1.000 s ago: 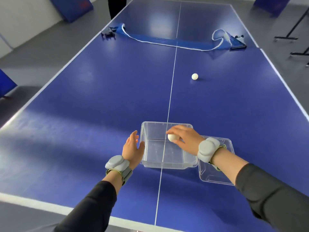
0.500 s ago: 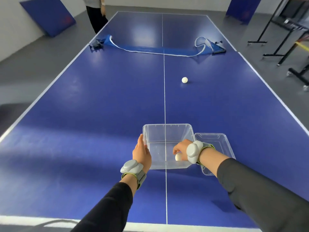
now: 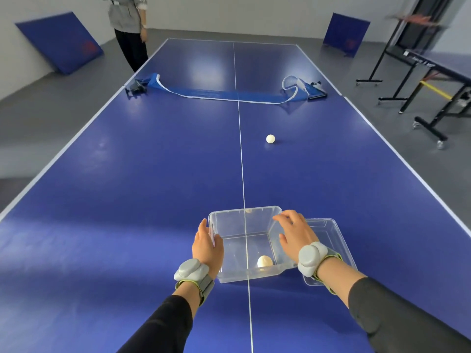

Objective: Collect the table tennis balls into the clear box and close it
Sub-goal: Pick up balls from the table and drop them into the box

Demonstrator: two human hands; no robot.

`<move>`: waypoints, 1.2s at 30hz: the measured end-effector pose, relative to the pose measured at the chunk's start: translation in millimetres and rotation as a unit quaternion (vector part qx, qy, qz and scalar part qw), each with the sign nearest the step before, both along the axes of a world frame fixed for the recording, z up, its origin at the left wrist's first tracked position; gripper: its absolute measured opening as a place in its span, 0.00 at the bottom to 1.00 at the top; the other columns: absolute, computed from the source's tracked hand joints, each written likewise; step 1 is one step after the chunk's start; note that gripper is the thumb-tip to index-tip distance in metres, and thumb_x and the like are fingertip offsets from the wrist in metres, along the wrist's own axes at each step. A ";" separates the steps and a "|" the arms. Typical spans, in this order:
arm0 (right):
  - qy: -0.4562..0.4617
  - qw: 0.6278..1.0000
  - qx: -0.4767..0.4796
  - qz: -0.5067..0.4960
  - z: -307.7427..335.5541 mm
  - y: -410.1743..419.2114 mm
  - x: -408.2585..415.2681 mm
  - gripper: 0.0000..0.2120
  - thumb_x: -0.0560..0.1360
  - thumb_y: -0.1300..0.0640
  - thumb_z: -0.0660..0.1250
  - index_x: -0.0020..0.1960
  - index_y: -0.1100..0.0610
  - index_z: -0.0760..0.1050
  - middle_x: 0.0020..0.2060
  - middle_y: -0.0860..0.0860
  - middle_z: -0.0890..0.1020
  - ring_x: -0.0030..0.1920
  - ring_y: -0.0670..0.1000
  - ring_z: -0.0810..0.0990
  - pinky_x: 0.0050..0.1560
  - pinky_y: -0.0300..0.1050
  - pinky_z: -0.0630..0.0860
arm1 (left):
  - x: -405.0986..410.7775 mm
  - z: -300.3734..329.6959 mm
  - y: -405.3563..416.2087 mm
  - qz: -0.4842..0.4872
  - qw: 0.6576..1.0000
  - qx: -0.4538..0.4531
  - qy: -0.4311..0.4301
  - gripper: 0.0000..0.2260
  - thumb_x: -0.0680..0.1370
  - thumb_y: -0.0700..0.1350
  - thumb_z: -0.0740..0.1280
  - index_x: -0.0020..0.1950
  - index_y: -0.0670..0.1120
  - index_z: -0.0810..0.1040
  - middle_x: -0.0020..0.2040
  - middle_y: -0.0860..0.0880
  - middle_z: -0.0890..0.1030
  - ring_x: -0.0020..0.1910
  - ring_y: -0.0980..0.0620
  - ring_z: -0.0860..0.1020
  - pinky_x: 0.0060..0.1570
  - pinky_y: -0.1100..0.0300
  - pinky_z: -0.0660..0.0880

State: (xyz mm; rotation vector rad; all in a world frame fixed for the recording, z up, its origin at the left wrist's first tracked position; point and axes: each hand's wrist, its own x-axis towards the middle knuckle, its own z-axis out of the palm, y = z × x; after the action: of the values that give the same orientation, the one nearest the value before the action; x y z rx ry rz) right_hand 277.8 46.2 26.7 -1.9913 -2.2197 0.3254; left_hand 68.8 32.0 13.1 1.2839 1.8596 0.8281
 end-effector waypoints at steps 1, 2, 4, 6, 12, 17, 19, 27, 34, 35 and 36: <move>-0.001 1.000 -0.001 -0.017 0.3 0.7 2.2 0.23 0.77 0.61 0.60 0.70 0.54 0.63 0.68 0.52 0.66 0.66 0.53 0.67 0.58 0.44 0.74 | -0.1 0.0 4.9 -0.002 1.000 -0.001 0.007 0.24 0.80 0.40 0.57 0.75 0.42 0.56 0.67 0.41 0.72 0.64 0.40 0.73 0.62 0.51 0.70; -0.003 0.999 -0.017 -0.034 0.6 2.4 4.5 0.24 0.77 0.60 0.60 0.72 0.55 0.60 0.69 0.53 0.64 0.66 0.54 0.68 0.58 0.43 0.74 | -0.1 0.3 9.7 -0.002 1.000 -0.003 0.012 0.23 0.79 0.39 0.57 0.74 0.43 0.56 0.68 0.41 0.72 0.64 0.40 0.73 0.62 0.51 0.70; 0.010 0.996 -0.063 -0.062 1.1 7.1 6.9 0.25 0.78 0.58 0.59 0.73 0.56 0.56 0.70 0.55 0.62 0.65 0.56 0.71 0.57 0.43 0.73 | 0.3 0.1 18.3 -0.003 1.000 -0.008 0.022 0.23 0.79 0.38 0.56 0.74 0.43 0.57 0.68 0.40 0.71 0.65 0.40 0.72 0.62 0.50 0.70; 0.024 0.993 -0.093 -0.071 -0.7 14.4 8.8 0.25 0.79 0.58 0.58 0.74 0.56 0.55 0.71 0.56 0.62 0.63 0.56 0.74 0.56 0.43 0.74 | 1.6 -0.1 25.9 -0.005 1.000 -0.009 0.028 0.22 0.80 0.37 0.56 0.74 0.43 0.58 0.69 0.40 0.69 0.65 0.40 0.72 0.62 0.51 0.70; 0.038 0.992 -0.106 -0.060 -2.9 35.5 15.1 0.28 0.76 0.57 0.61 0.73 0.54 0.56 0.64 0.55 0.69 0.55 0.57 0.77 0.48 0.44 0.74 | 0.5 -7.2 43.0 -0.001 0.999 0.024 0.038 0.18 0.80 0.40 0.57 0.71 0.44 0.65 0.66 0.41 0.72 0.62 0.41 0.74 0.59 0.52 0.70; 0.030 0.990 -0.137 -0.015 -2.1 48.2 29.1 0.33 0.73 0.52 0.63 0.73 0.50 0.52 0.59 0.53 0.72 0.53 0.54 0.77 0.48 0.46 0.75 | -14.6 -17.6 56.5 0.060 0.996 0.020 -0.068 0.14 0.80 0.42 0.56 0.63 0.47 0.73 0.49 0.45 0.80 0.45 0.45 0.76 0.48 0.55 0.73; 0.030 0.991 -0.127 -0.002 -2.2 58.3 37.1 0.30 0.73 0.49 0.62 0.72 0.48 0.55 0.56 0.50 0.73 0.48 0.52 0.77 0.48 0.46 0.76 | -20.1 -24.3 66.7 0.078 0.992 0.018 -0.092 0.14 0.80 0.40 0.54 0.61 0.46 0.74 0.46 0.47 0.80 0.50 0.44 0.79 0.53 0.51 0.76; 0.158 0.975 -0.156 0.033 -2.2 113.3 51.0 0.12 0.77 0.52 0.63 0.58 0.54 0.73 0.46 0.48 0.77 0.41 0.52 0.79 0.41 0.40 0.76 | -19.2 -28.7 119.8 -0.001 0.990 -0.006 -0.144 0.13 0.81 0.43 0.54 0.52 0.53 0.77 0.45 0.48 0.84 0.45 0.51 0.79 0.43 0.61 0.73; 0.152 0.979 -0.135 -0.012 -21.5 176.6 63.6 0.11 0.76 0.56 0.63 0.58 0.55 0.74 0.45 0.47 0.78 0.46 0.53 0.80 0.47 0.39 0.71 | -13.5 -24.7 188.1 -0.137 0.977 -0.040 -0.161 0.10 0.77 0.45 0.63 0.52 0.59 0.78 0.50 0.55 0.83 0.55 0.52 0.79 0.57 0.56 0.75; 0.156 0.978 -0.137 -0.016 -24.2 185.7 65.7 0.11 0.76 0.57 0.63 0.58 0.55 0.74 0.45 0.47 0.78 0.46 0.53 0.80 0.47 0.38 0.70 | -13.5 -23.3 197.4 -0.145 0.971 -0.055 -0.179 0.09 0.77 0.44 0.63 0.51 0.58 0.79 0.50 0.55 0.83 0.55 0.52 0.79 0.56 0.56 0.74; 0.162 0.977 -0.137 -0.018 -27.5 195.5 67.9 0.11 0.76 0.57 0.63 0.58 0.55 0.74 0.46 0.47 0.78 0.46 0.52 0.80 0.46 0.37 0.69 | -14.0 -23.5 205.9 -0.148 0.965 -0.077 -0.203 0.08 0.78 0.43 0.63 0.52 0.55 0.79 0.51 0.53 0.83 0.54 0.52 0.79 0.56 0.57 0.74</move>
State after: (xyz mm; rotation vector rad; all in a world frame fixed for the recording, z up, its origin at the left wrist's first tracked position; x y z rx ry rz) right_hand 345.7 241.7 -0.7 -1.9291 -2.0190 0.9258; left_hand 54.8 237.8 -10.4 1.1567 1.3417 0.7070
